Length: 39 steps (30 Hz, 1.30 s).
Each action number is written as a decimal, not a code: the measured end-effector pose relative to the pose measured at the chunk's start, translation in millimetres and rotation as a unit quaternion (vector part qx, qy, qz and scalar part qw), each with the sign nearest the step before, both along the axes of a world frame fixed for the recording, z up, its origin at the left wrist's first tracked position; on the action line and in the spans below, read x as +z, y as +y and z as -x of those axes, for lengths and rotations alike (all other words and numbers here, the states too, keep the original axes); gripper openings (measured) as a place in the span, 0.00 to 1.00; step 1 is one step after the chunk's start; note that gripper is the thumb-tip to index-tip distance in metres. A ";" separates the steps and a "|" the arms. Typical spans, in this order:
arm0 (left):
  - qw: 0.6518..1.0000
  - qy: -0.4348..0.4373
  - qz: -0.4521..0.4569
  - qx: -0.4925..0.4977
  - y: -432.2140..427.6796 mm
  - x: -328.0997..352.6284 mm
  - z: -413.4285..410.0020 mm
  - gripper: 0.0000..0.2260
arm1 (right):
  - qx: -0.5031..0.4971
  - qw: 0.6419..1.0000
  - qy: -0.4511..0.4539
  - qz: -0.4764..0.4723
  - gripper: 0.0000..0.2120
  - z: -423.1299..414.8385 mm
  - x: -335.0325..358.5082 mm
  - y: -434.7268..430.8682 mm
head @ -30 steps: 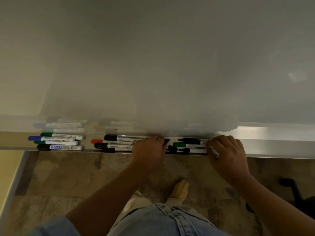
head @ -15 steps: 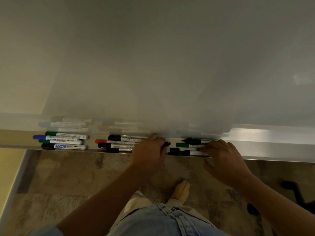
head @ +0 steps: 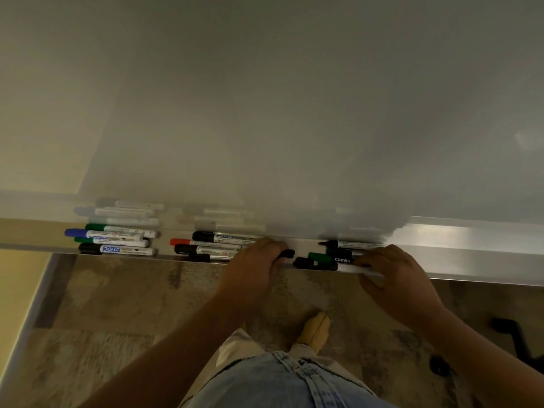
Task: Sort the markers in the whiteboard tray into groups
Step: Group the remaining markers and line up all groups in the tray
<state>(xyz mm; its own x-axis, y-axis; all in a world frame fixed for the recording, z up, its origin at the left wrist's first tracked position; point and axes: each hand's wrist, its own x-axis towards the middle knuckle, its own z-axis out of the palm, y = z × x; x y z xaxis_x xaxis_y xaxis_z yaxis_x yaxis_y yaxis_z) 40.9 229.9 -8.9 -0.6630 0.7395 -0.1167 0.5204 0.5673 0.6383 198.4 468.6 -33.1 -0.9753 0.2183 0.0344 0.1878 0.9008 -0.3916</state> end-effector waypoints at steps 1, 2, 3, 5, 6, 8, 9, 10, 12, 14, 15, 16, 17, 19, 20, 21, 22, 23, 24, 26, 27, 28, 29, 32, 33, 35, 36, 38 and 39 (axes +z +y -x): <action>1.000 -0.010 -0.007 -0.004 -0.3 0.3 -0.2 0.11 | -0.006 1.000 0.010 0.006 0.15 -0.8 0.9 -0.3; 1.000 -0.017 -0.016 -0.010 -0.4 0.6 -0.6 0.11 | -0.011 1.000 0.017 0.012 0.15 -1.5 2.5 -0.5; 0.999 -0.021 -0.024 -0.018 -0.5 0.9 -1.3 0.11 | -0.015 1.000 0.023 0.016 0.15 -1.8 4.7 -1.2; 0.998 -0.028 -0.036 -0.032 -0.6 0.9 -2.6 0.11 | -0.011 0.999 0.036 0.016 0.14 -1.2 9.7 -3.4; 0.998 -0.033 -0.041 -0.036 -0.5 0.7 -3.4 0.11 | -0.004 0.999 0.046 0.014 0.14 -0.9 12.3 -4.9; 0.997 -0.040 -0.054 -0.040 0.0 1.4 -4.6 0.11 | 0.009 0.998 0.063 0.019 0.14 1.6 18.5 -10.0; 0.996 -0.048 -0.064 -0.039 0.4 2.1 -5.1 0.11 | 0.013 0.997 0.069 0.030 0.13 3.0 22.0 -12.8; 0.994 -0.063 -0.077 -0.033 0.8 2.8 -5.4 0.11 | 0.014 0.996 0.075 0.047 0.12 4.2 25.8 -15.6; 0.986 -0.121 -0.110 0.002 1.1 4.3 -6.5 0.11 | 0.005 0.991 0.090 0.100 0.12 6.9 34.5 -21.7; 0.964 -0.214 -0.148 0.053 1.0 5.6 -8.2 0.12 | -0.009 0.981 0.109 0.162 0.12 9.6 43.6 -26.6; 0.948 -0.260 -0.167 0.076 1.2 6.7 -8.9 0.13 | -0.016 0.975 0.118 0.187 0.11 11.0 48.1 -28.7; 0.933 -0.294 -0.184 0.094 1.4 7.8 -9.3 0.13 | -0.023 0.970 0.123 0.207 0.11 12.1 52.2 -30.2; 0.923 -0.315 -0.195 0.106 1.2 9.0 -9.4 0.14 | -0.027 0.967 0.126 0.220 0.10 13.2 55.7 -31.7; 0.917 -0.324 -0.202 0.113 1.2 11.4 -8.6 0.14 | -0.023 0.965 0.129 0.228 0.09 14.6 61.8 -33.5; 0.918 -0.323 -0.202 0.111 1.1 12.5 -8.2 0.14 | -0.019 0.965 0.129 0.227 0.09 15.0 64.5 -34.1; 0.918 -0.325 -0.202 0.108 1.2 13.4 -7.9 0.14 | -0.014 0.966 0.128 0.226 0.09 15.7 66.7 -34.3; 0.916 -0.330 -0.203 0.103 0.9 14.4 -8.0 0.14 | -0.008 0.966 0.127 0.225 0.09 16.0 68.2 -34.3; 0.914 -0.336 -0.204 0.098 0.8 15.7 -8.1 0.14 | -0.003 0.967 0.127 0.223 0.09 16.3 69.6 -33.9; 0.911 -0.343 -0.208 0.094 0.4 16.9 -8.1 0.14 | 0.000 0.967 0.127 0.221 0.08 16.5 70.5 -33.4; 0.905 -0.356 -0.215 0.087 -0.4 18.9 -7.5 0.14 | 0.002 0.967 0.128 0.221 0.07 16.8 72.3 -31.7; 0.904 -0.360 -0.215 0.082 -0.8 19.7 -7.0 0.14 | 0.003 0.967 0.125 0.221 0.07 17.1 73.3 -31.0; 0.906 -0.359 -0.212 0.073 -1.0 20.9 -6.6 0.14 | 0.004 0.967 0.122 0.222 0.08 17.6 74.4 -30.6; 0.910 -0.353 -0.207 0.062 -1.1 22.2 -6.0 0.13 | 0.007 0.967 0.118 0.224 0.08 18.1 75.7 -30.6; 0.910 -0.358 -0.207 0.030 0.2 30.6 -6.2 0.13 | 0.030 0.967 0.106 0.231 0.07 21.0 82.7 -34.0; 0.906 -0.369 -0.203 0.032 1.2 34.0 -7.0 0.13 | 0.038 0.965 0.100 0.239 0.07 22.3 85.6 -36.1; 0.899 -0.388 -0.198 0.043 4.5 41.3 -11.6 0.14 | 0.058 0.961 0.092 0.255 0.06 24.7 91.9 -41.1; 0.894 -0.395 -0.204 0.049 6.7 45.5 -14.9 0.15 | 0.066 0.959 0.091 0.260 0.06 25.7 95.2 -43.9; 0.881 -0.404 -0.233 0.081 10.5 56.1 -21.4 0.20 | 0.061 0.955 0.096 0.274 0.06 26.8 102.6 -49.8; 0.873 -0.403 -0.254 0.101 12.5 61.9 -23.3 0.23 | 0.053 0.953 0.102 0.281 0.07 27.2 107.0 -52.3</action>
